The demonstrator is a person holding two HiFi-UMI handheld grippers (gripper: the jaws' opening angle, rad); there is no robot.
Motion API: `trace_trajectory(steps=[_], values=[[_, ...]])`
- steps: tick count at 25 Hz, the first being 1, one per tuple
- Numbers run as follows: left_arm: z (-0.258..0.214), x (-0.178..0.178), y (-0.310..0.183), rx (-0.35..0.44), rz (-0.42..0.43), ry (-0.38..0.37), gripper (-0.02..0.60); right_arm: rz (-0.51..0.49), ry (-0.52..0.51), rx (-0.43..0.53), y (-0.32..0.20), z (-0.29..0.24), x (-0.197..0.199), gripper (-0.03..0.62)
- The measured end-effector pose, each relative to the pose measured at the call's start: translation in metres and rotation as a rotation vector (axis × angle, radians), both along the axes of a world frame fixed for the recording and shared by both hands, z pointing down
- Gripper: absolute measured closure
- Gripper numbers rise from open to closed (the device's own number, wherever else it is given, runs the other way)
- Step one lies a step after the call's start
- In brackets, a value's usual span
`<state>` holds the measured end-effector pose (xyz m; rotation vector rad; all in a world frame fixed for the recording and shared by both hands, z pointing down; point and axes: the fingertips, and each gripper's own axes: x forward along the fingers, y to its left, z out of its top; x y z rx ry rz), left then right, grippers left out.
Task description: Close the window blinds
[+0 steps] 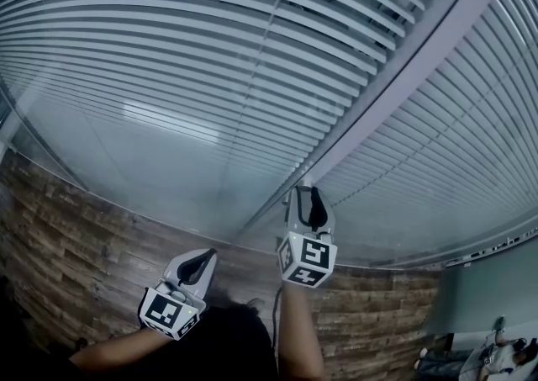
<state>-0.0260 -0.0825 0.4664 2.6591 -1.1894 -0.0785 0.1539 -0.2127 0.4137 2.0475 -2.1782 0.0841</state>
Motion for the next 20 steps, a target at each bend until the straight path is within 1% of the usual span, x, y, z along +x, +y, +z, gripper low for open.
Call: trace_trajectory(steps=[2,4,6,8,10,13,17,19,20], values=[[0.0,0.0,-0.001,0.0,-0.001,0.0,0.583,0.025,-0.021,0.006,-0.002,-0.001,0.002,0.447],[-0.001,0.002,-0.003,-0.003,-0.001,-0.001,0.583,0.038,-0.019,0.003,-0.005,-0.003,0.007,0.464],[-0.002,0.002,-0.005,-0.005,-0.001,-0.001,0.583,0.035,0.003,-0.003,-0.006,-0.004,0.009,0.465],[-0.002,0.001,-0.007,-0.007,-0.002,0.003,0.583,0.022,0.057,-0.014,-0.007,-0.004,0.008,0.467],[-0.002,0.0,-0.008,-0.007,0.0,0.005,0.583,0.004,0.158,-0.027,-0.007,-0.004,0.006,0.467],[-0.002,0.001,-0.009,-0.006,0.011,0.011,0.583,-0.037,0.347,-0.041,-0.007,-0.003,0.003,0.467],[-0.002,0.004,-0.009,-0.003,0.033,0.014,0.583,-0.088,0.567,-0.036,-0.005,0.0,-0.002,0.467],[-0.003,0.006,-0.01,0.004,0.042,0.012,0.583,-0.09,0.66,-0.032,-0.005,0.001,-0.003,0.467],[-0.003,0.007,-0.01,0.006,0.045,0.011,0.583,-0.09,0.681,-0.029,-0.005,0.002,-0.003,0.467]])
